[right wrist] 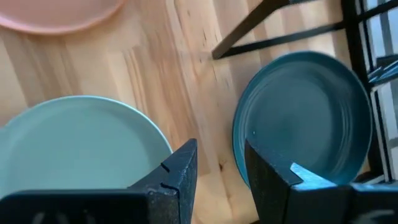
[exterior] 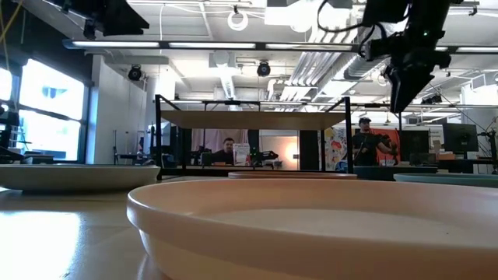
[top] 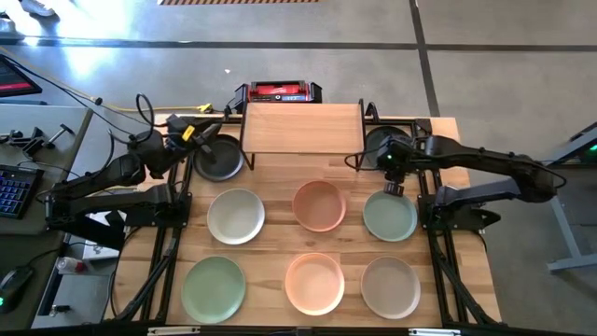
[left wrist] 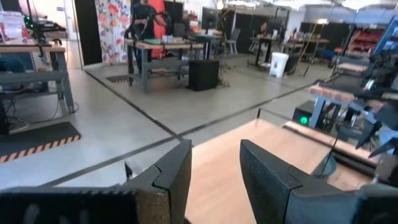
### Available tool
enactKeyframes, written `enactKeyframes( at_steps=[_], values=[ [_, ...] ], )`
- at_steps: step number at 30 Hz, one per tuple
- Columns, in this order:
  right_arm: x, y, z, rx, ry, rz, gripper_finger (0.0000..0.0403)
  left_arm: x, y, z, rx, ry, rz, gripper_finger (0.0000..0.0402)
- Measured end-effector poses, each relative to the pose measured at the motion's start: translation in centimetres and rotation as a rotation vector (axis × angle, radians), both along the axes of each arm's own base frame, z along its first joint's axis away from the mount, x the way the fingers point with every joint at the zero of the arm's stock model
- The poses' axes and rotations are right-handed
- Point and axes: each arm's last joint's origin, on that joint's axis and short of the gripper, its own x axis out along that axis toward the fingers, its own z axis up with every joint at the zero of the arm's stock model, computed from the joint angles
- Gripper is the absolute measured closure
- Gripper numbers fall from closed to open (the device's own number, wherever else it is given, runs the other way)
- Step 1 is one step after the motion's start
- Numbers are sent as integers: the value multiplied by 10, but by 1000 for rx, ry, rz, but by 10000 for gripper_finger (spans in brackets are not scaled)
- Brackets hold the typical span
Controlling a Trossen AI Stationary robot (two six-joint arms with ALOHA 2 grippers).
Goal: Place and stack plates onto a shelf
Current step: Put the right black plate on the shelf
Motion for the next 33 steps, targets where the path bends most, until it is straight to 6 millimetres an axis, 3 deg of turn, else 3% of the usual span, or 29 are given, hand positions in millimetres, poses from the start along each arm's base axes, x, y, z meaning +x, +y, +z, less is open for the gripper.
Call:
enactKeyframes(
  at_steps=[13,19,33],
  values=[
    [9,-9,-17,25,104,36,288,0,0,-4,-30,18,1,275],
    [-10,-6,-50,53,137,5,288,0,0,-4,-30,17,2,275],
    [-10,-23,-45,14,40,22,288,0,0,-4,-47,1,13,275]
  ],
)
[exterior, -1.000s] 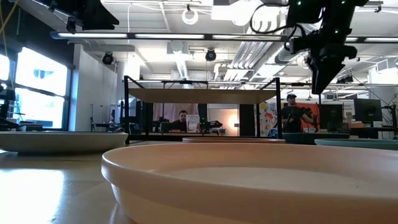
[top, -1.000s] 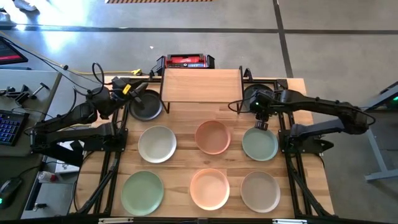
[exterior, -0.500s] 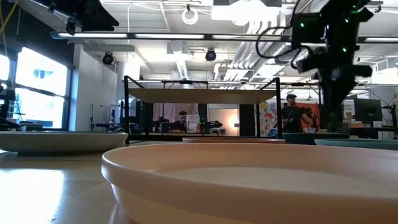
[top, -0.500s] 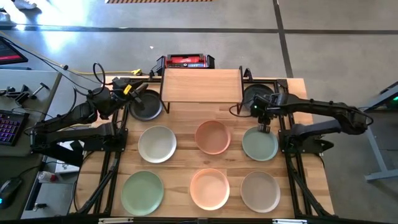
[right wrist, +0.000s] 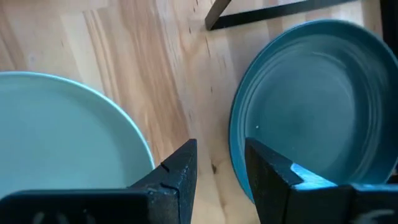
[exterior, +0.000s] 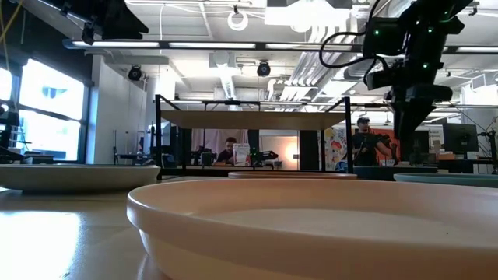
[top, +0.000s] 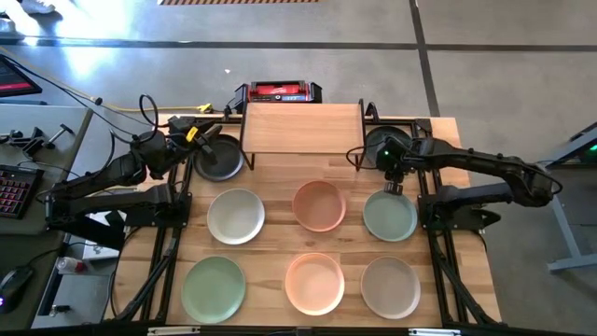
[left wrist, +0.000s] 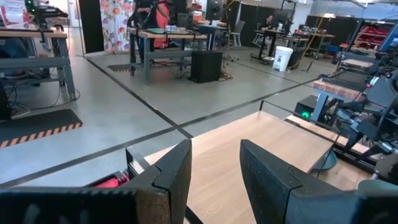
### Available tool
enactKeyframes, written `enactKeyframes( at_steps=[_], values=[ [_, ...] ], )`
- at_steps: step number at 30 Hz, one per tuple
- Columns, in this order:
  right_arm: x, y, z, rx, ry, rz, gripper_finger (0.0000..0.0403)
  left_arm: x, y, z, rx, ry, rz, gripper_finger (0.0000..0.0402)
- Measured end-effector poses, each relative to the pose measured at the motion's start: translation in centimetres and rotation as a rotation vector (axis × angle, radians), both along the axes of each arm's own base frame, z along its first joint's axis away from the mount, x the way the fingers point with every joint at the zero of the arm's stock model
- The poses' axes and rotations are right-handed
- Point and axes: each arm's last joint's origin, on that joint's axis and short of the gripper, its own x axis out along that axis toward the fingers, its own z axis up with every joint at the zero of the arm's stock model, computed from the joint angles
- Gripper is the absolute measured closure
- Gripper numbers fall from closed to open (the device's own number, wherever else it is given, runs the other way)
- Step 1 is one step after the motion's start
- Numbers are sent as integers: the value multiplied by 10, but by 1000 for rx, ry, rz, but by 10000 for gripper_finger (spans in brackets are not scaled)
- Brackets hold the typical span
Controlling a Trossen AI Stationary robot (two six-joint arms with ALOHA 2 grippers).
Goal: Place and stack plates onto a shelf
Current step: Put the right black plate on the shelf
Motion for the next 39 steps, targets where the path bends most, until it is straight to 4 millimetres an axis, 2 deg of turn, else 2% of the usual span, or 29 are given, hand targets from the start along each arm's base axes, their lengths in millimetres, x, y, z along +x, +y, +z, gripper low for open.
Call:
enactKeyframes(
  at_steps=[5,8,23,32,39],
  values=[
    [1,-5,1,-29,-9,69,288,0,0,0,0,0,0,275],
    [2,-10,-2,21,-18,89,288,0,0,0,0,0,0,275],
    [15,-30,-39,138,134,50,288,0,0,-5,-20,53,1,275],
    [24,-39,-55,107,184,35,288,0,0,-6,-40,42,4,275],
    [28,-43,-59,61,207,21,289,0,0,-6,-40,42,4,275]
  ],
)
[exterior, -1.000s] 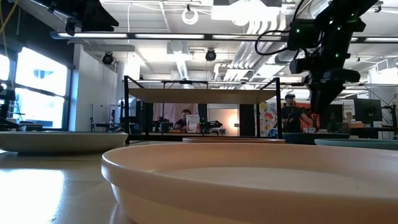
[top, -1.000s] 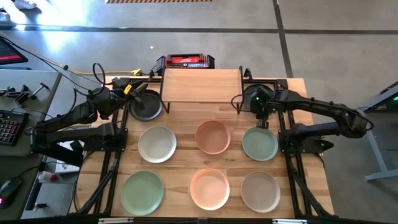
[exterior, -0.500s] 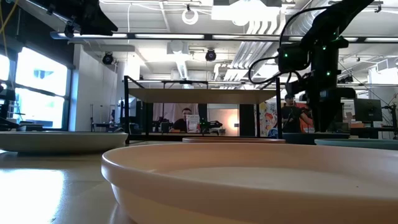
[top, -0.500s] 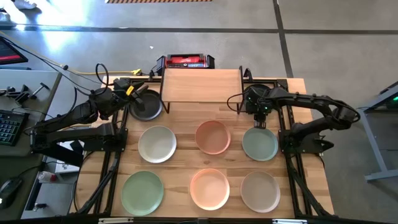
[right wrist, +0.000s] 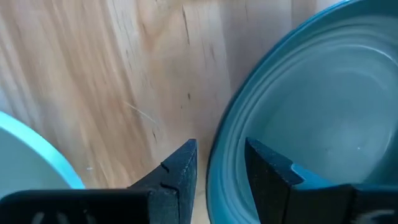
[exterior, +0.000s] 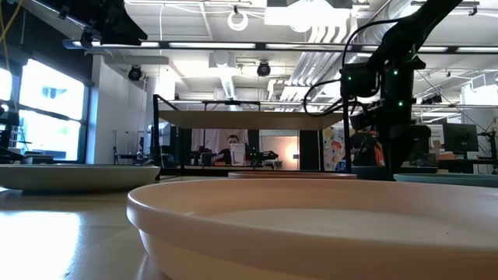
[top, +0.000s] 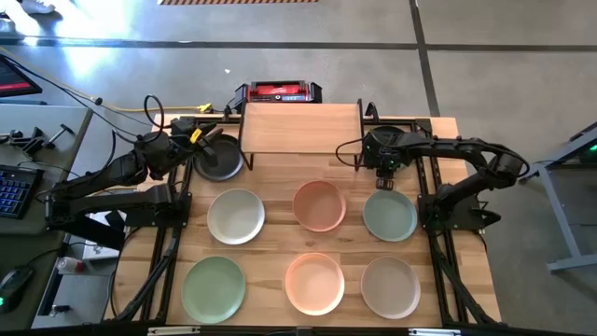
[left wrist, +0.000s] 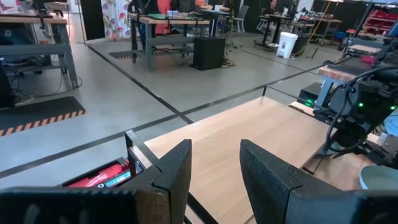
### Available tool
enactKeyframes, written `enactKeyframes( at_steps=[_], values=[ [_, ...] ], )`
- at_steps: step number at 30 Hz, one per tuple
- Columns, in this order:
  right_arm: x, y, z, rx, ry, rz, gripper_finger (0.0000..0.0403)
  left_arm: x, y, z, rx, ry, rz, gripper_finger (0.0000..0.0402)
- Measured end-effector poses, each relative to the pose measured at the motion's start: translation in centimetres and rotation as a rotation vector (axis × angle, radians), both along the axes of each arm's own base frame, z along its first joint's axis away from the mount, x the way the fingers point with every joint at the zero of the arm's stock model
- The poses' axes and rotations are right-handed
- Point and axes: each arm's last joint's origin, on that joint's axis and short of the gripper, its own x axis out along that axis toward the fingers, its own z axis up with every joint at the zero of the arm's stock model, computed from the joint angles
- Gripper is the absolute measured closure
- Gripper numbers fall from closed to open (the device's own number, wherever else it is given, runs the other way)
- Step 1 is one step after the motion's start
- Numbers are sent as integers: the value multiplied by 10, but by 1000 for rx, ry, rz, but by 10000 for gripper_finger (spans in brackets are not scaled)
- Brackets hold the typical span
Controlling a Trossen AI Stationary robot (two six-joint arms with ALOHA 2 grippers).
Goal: Place and stack plates onto a shelf
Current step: Put the right black plate on the shelf
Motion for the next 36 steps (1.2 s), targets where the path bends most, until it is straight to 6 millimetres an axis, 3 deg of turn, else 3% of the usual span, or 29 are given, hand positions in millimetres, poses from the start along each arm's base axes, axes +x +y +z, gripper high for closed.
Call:
enactKeyframes(
  at_steps=[9,20,28,36],
  values=[
    [-2,-2,0,10,-7,-41,317,0,0,0,0,0,0,275],
    [-5,-5,-1,17,-9,-81,321,0,0,0,-1,-1,0,275],
    [-6,-3,-1,35,-4,-109,394,0,0,0,0,0,0,275],
    [-7,-2,1,36,-7,-134,401,0,0,0,0,0,0,275]
  ],
)
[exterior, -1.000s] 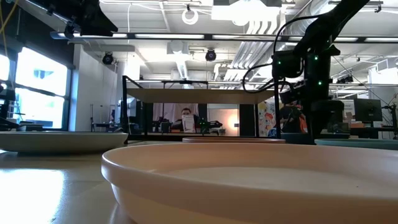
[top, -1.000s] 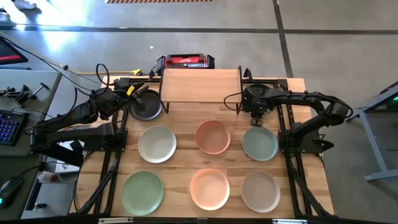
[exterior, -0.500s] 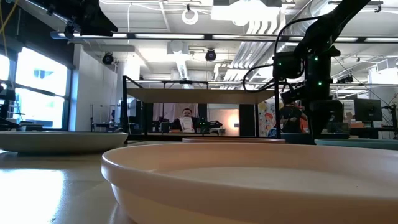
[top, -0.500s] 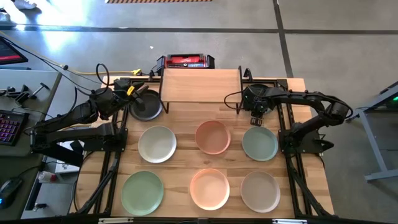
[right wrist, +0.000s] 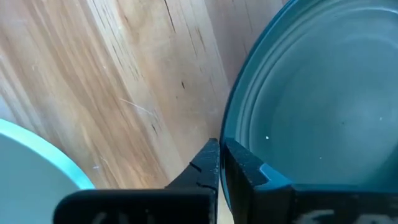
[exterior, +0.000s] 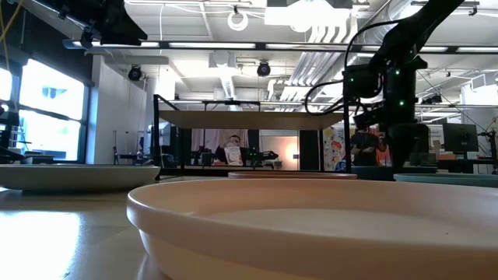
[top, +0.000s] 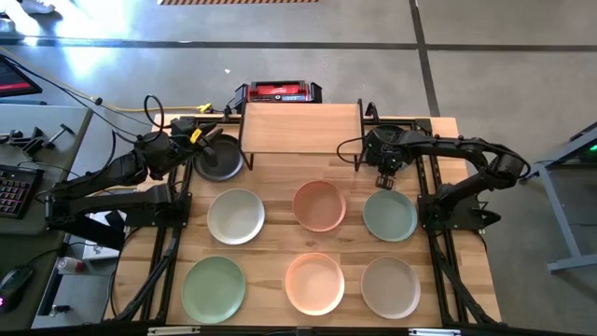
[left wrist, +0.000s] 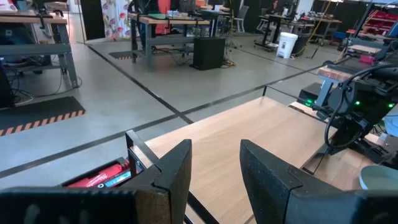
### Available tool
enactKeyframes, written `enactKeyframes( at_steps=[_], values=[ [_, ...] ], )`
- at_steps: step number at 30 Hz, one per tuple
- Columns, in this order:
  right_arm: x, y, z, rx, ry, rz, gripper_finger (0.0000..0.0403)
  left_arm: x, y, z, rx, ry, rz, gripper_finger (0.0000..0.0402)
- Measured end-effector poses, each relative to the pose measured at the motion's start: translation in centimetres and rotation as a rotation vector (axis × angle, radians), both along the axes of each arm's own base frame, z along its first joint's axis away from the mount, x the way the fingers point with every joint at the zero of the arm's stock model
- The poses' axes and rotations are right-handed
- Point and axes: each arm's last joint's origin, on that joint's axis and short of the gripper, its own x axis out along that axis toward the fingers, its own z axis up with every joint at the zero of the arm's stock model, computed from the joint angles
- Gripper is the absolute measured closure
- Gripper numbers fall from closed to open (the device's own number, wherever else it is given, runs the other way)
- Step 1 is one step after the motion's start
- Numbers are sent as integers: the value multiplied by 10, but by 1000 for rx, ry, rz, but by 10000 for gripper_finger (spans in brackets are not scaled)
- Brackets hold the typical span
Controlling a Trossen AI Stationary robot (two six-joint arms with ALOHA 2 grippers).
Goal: Place and stack plates onto a shelf
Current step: Put the right black plate on the shelf
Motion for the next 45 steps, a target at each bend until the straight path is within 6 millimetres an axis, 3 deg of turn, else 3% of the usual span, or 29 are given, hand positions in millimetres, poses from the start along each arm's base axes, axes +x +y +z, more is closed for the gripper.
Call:
enactKeyframes(
  at_steps=[17,29,39,45],
  values=[
    [-19,14,28,7,-59,-62,403,0,0,0,1,0,0,275],
    [-17,15,60,0,-179,-50,403,0,0,0,1,0,0,275],
    [-18,18,57,42,-170,-49,401,0,0,0,0,-1,0,275],
    [-24,22,56,84,-104,-39,355,0,0,0,-8,-13,1,275]
  ],
)
